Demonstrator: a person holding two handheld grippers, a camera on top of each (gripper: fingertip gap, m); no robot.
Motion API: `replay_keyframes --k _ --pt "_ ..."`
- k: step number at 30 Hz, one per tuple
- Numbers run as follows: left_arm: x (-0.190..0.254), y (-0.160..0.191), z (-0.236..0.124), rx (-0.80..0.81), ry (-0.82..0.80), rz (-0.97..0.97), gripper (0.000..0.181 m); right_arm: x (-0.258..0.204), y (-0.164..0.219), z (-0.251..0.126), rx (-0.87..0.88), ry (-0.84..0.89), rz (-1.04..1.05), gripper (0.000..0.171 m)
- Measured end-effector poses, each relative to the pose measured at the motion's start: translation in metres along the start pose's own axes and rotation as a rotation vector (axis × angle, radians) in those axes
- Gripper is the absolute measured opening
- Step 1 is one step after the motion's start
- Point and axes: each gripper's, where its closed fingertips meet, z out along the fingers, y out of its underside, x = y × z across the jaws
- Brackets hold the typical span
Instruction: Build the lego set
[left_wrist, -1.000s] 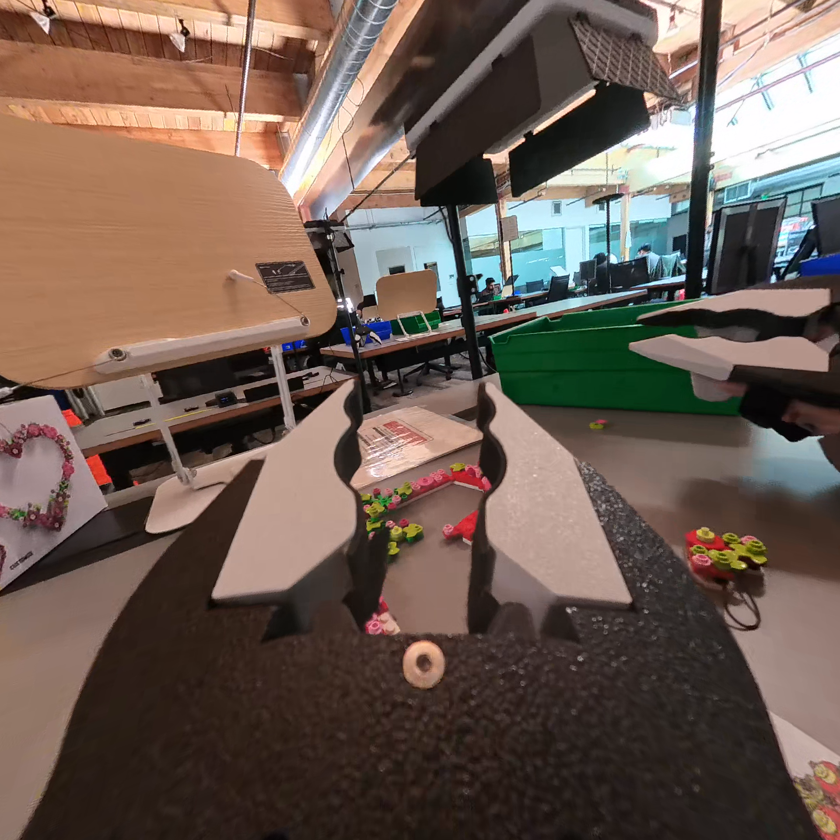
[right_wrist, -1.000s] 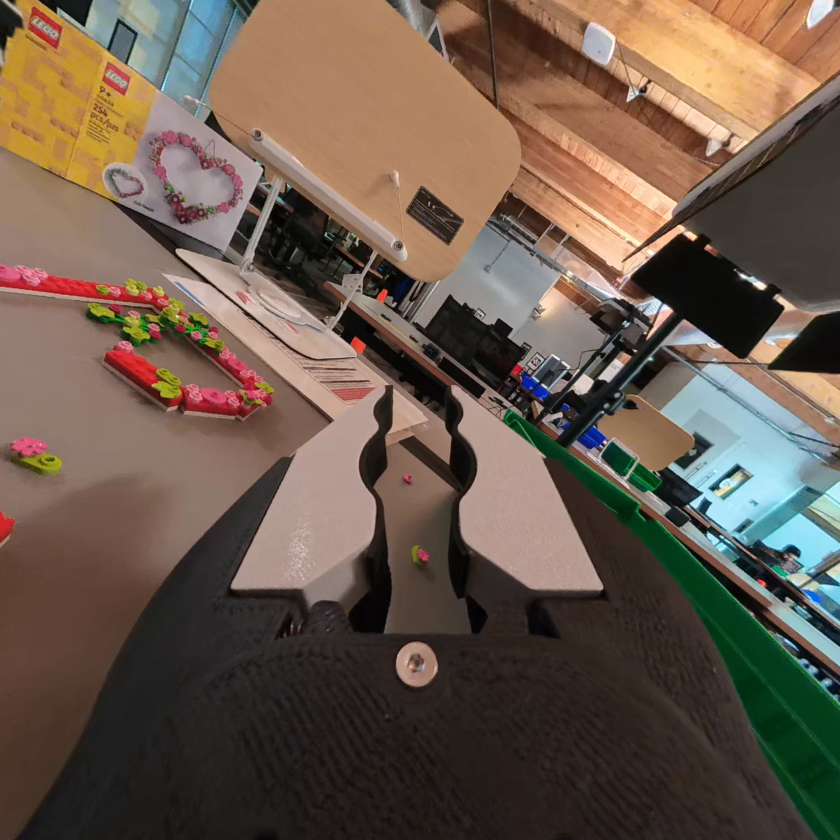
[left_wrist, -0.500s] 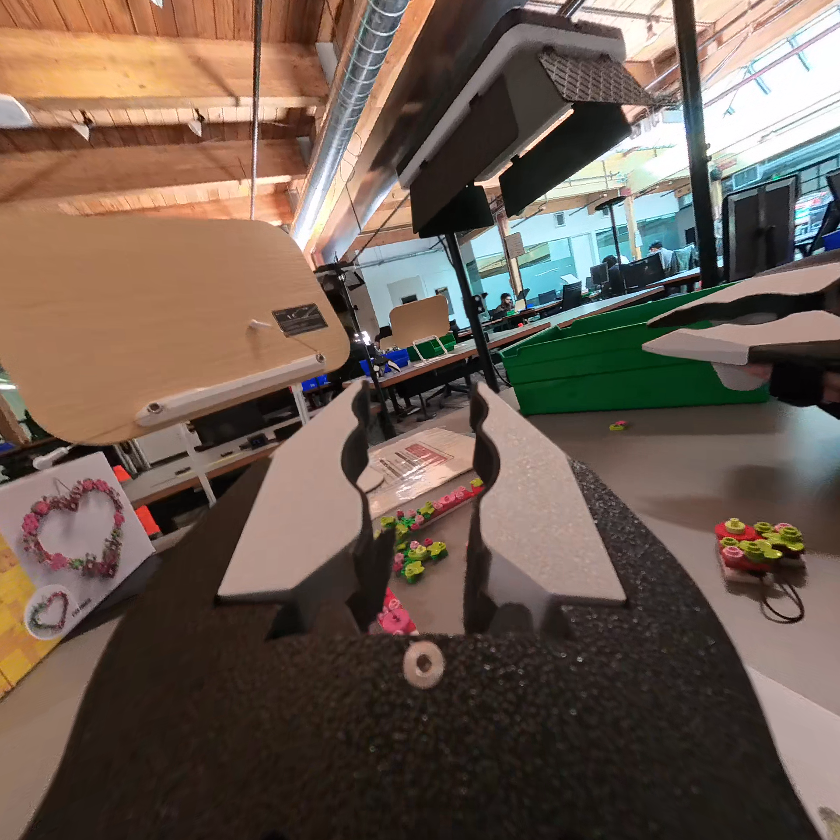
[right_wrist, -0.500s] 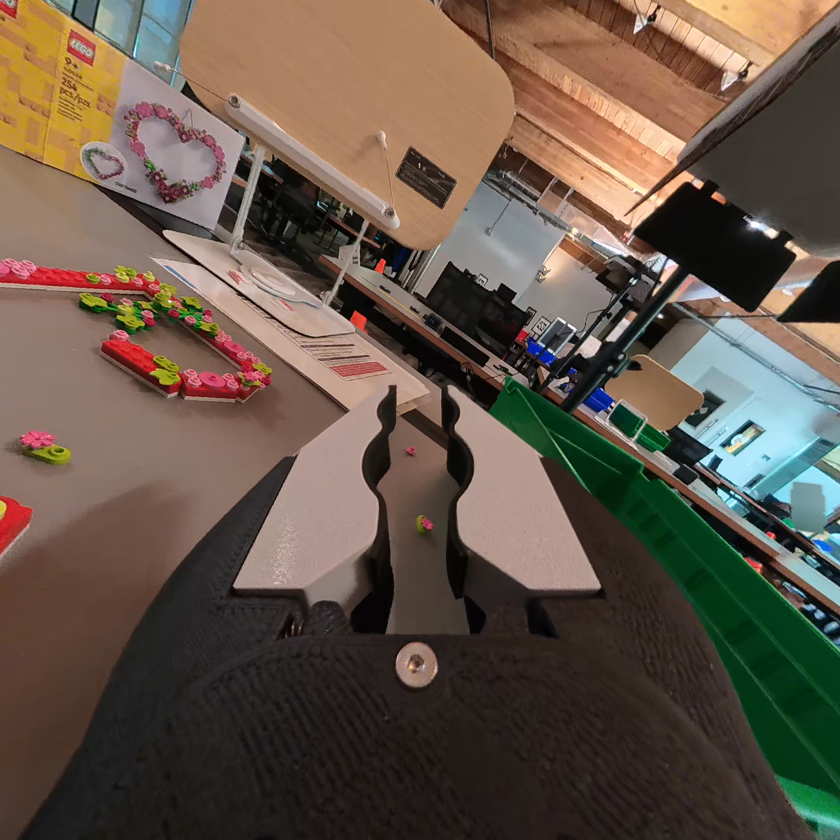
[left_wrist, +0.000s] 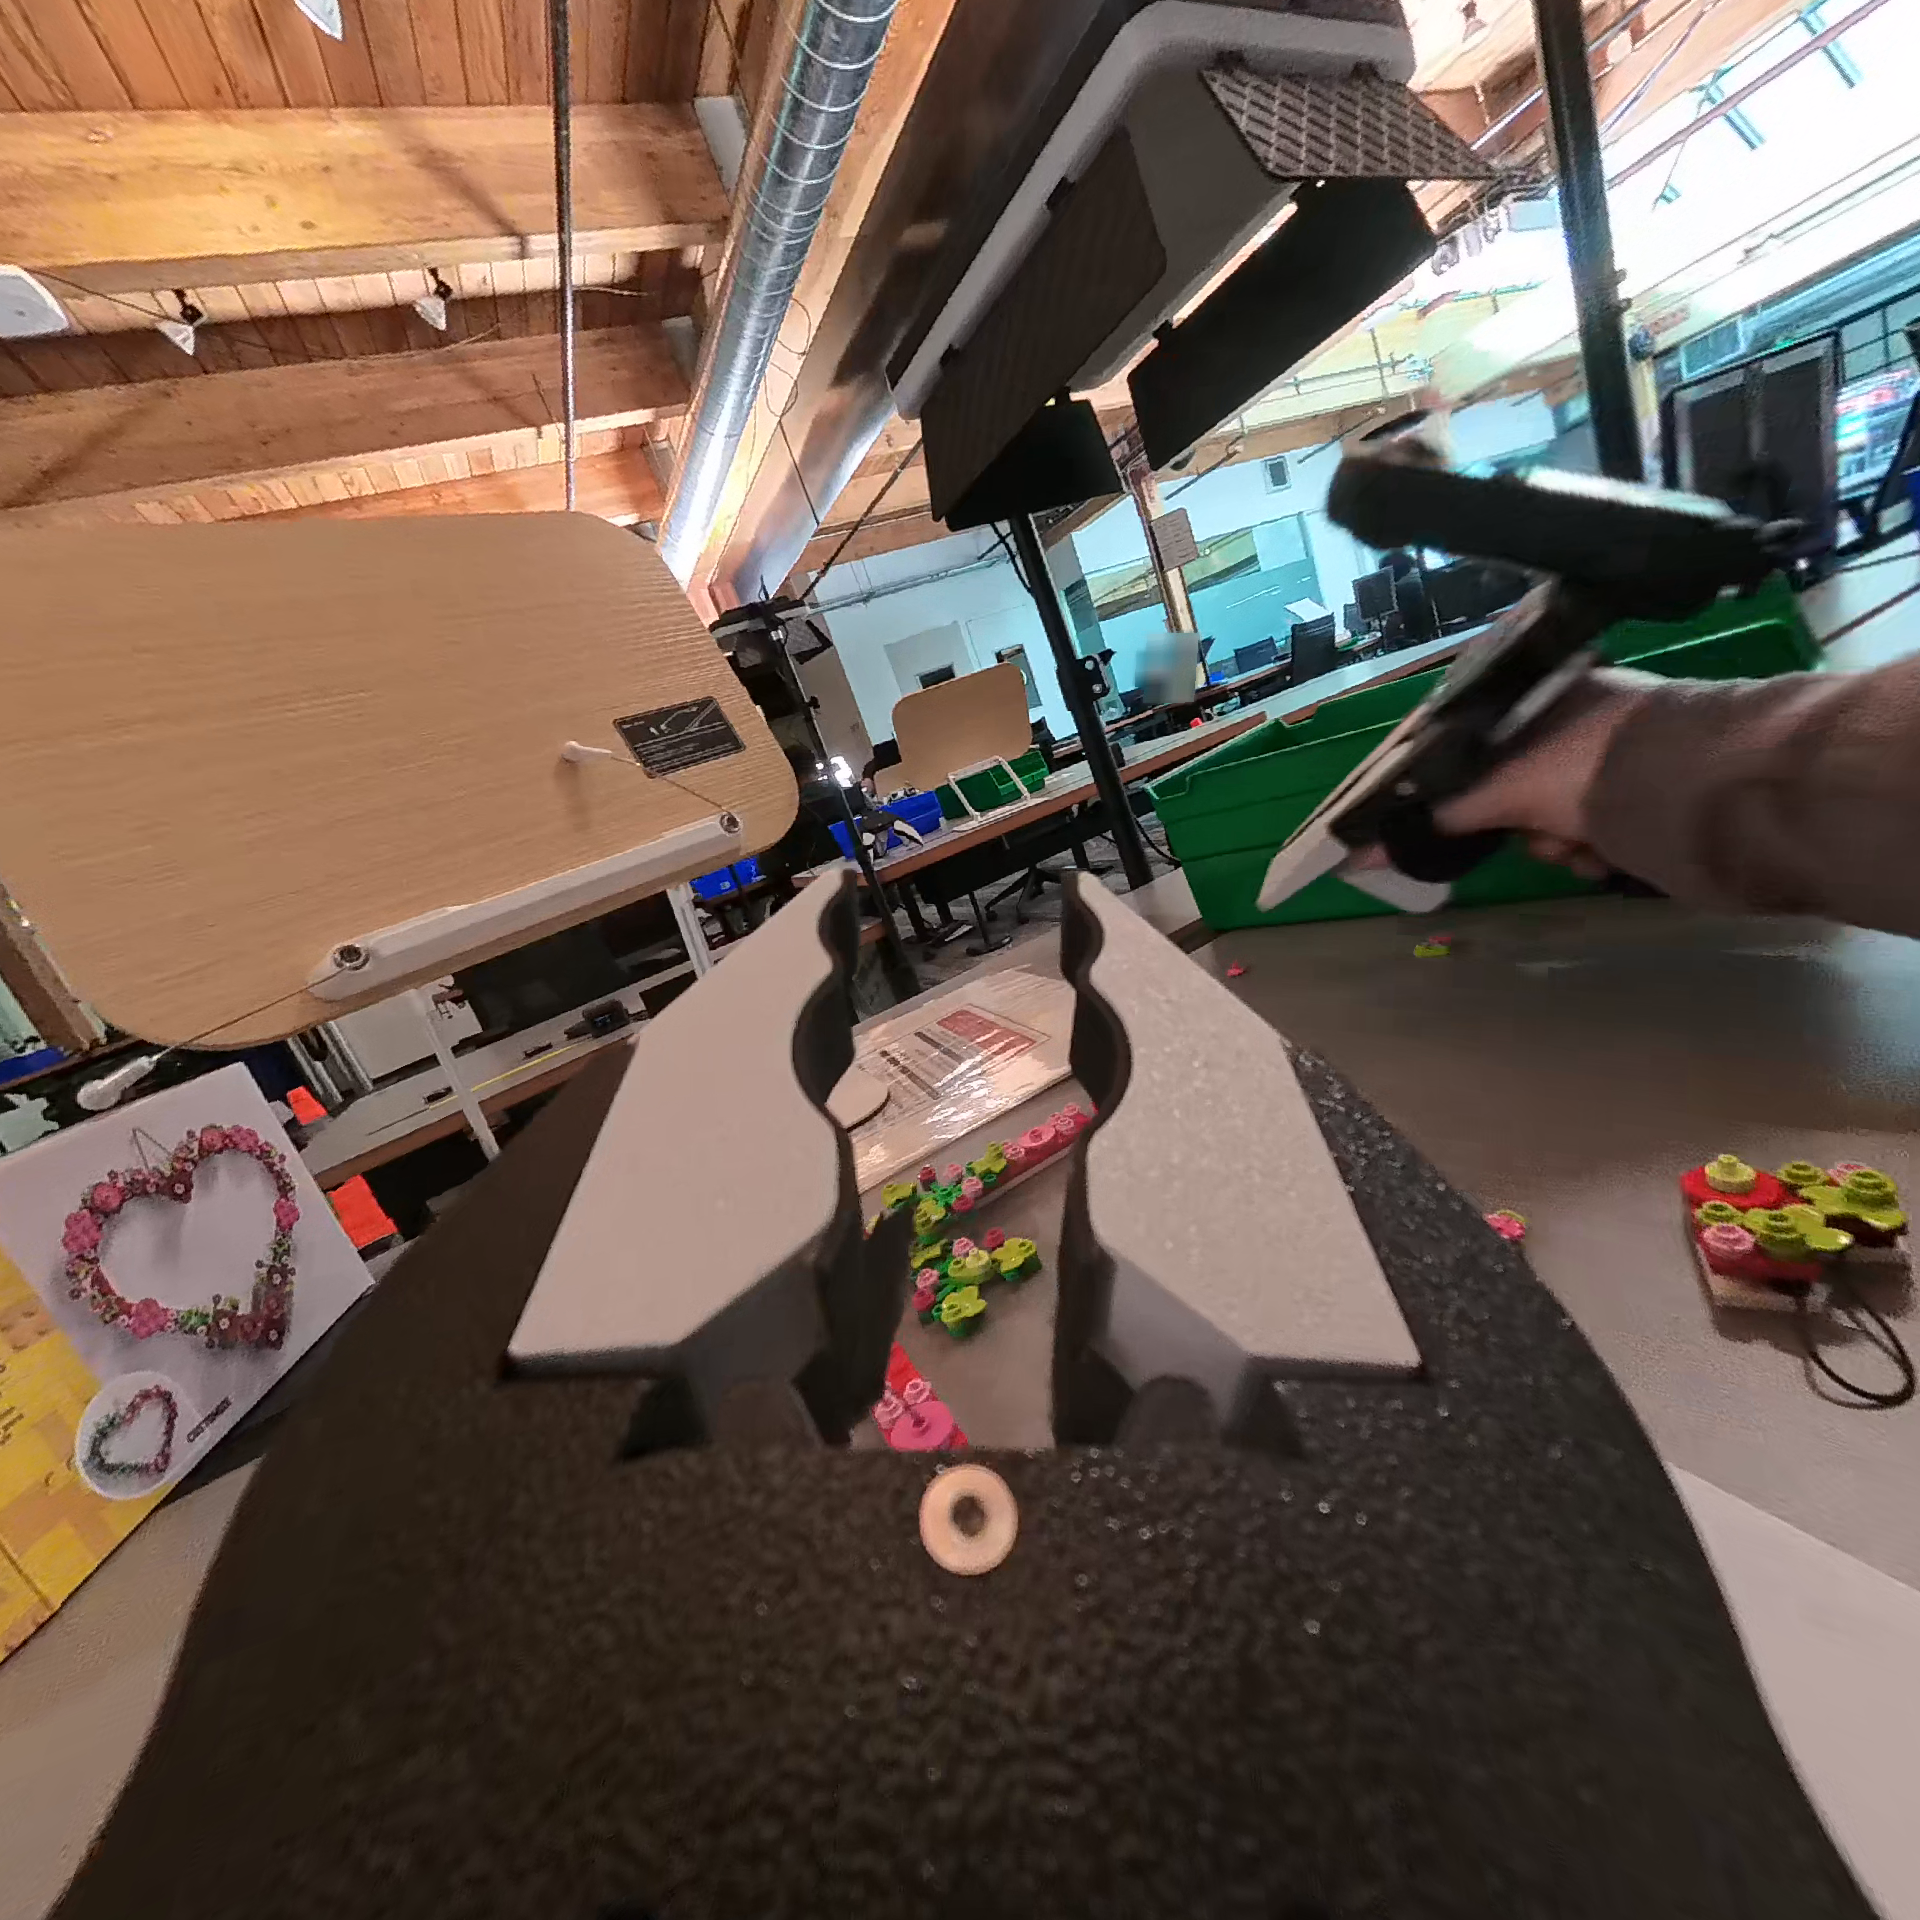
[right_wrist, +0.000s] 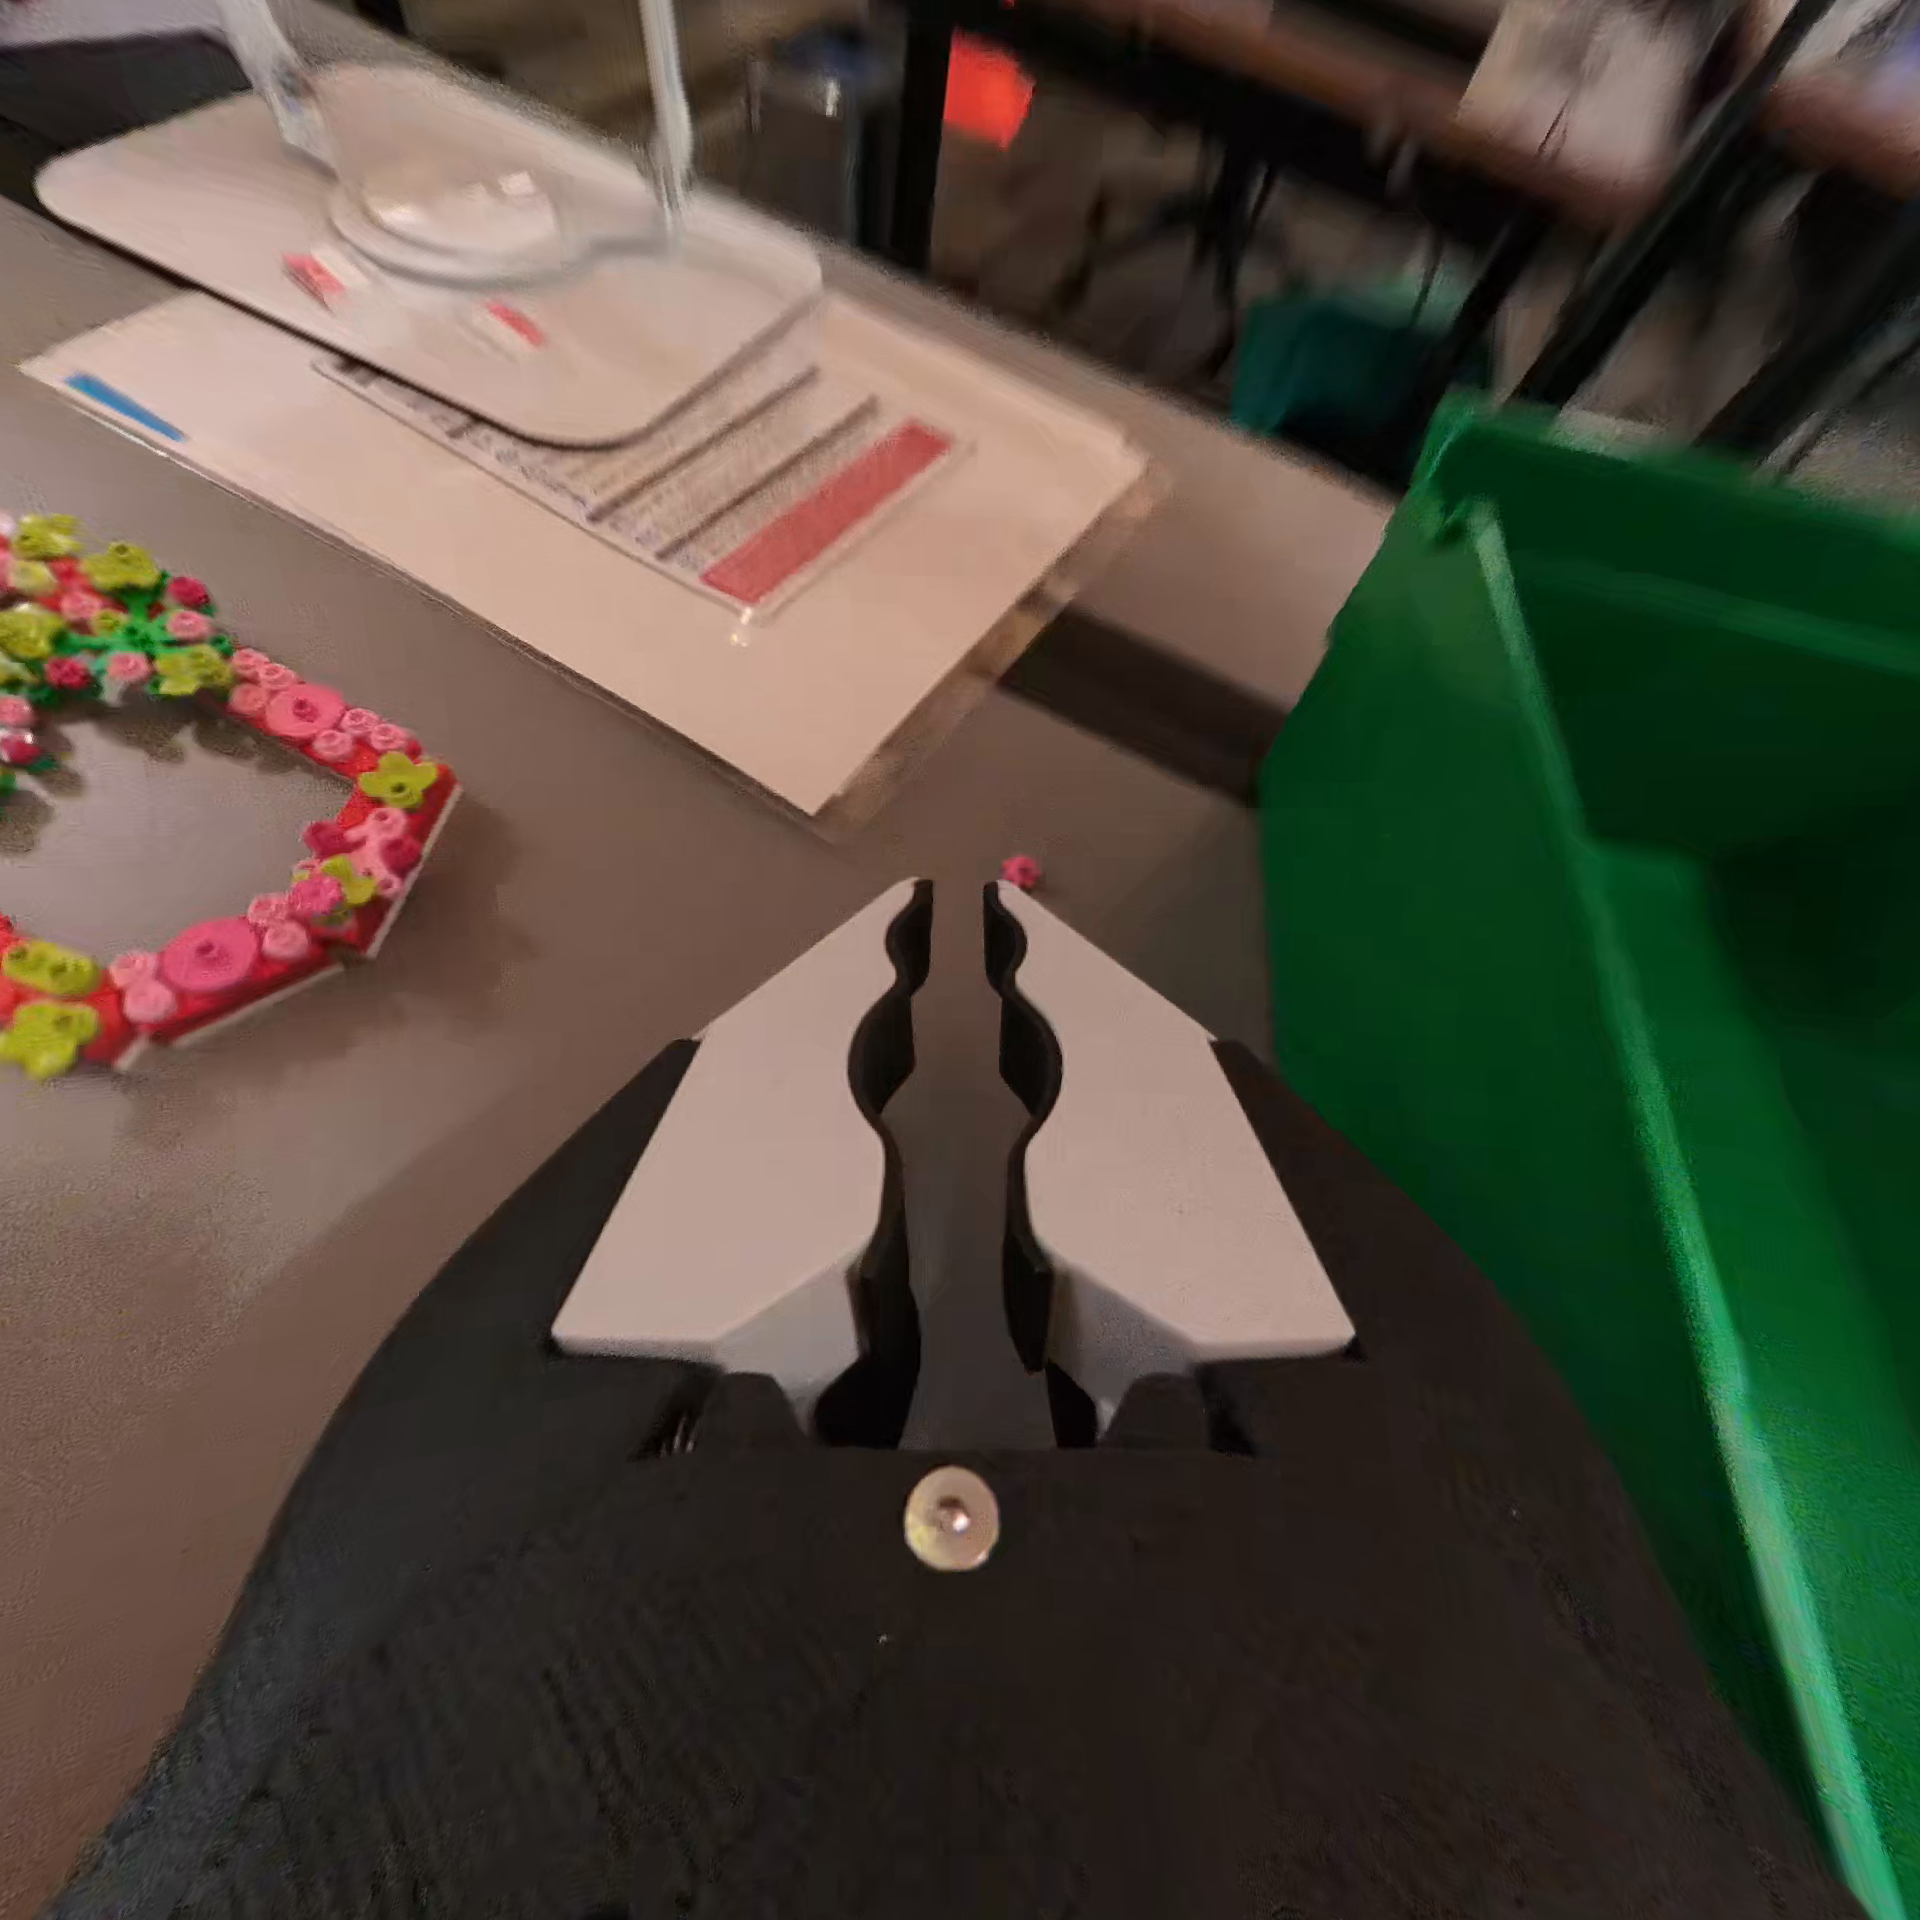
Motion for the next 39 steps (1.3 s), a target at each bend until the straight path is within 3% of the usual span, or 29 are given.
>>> replay_keyframes --k 2,8,26,32,39 --pt "0.002 0.000 0.001 -0.002 0.010 0.007 0.037 -0.001 0.005 0.020 -0.044 -0.073 0.115 0.008" --pt "0.008 0.000 0.003 0.000 0.032 0.026 0.035 0.014 0.017 0.050 -0.164 -0.020 0.154 0.014" --pt "0.011 0.006 0.008 -0.025 0.055 0.024 0.032 0.016 0.023 0.058 -0.161 -0.055 0.153 0.006" --pt "0.010 0.005 0.008 -0.022 0.051 0.029 0.030 -0.015 0.014 0.005 0.015 -0.090 -0.110 0.006" --pt "0.011 0.005 0.009 -0.020 0.054 0.034 0.030 -0.074 0.069 -0.080 0.046 -0.347 -0.393 0.006"
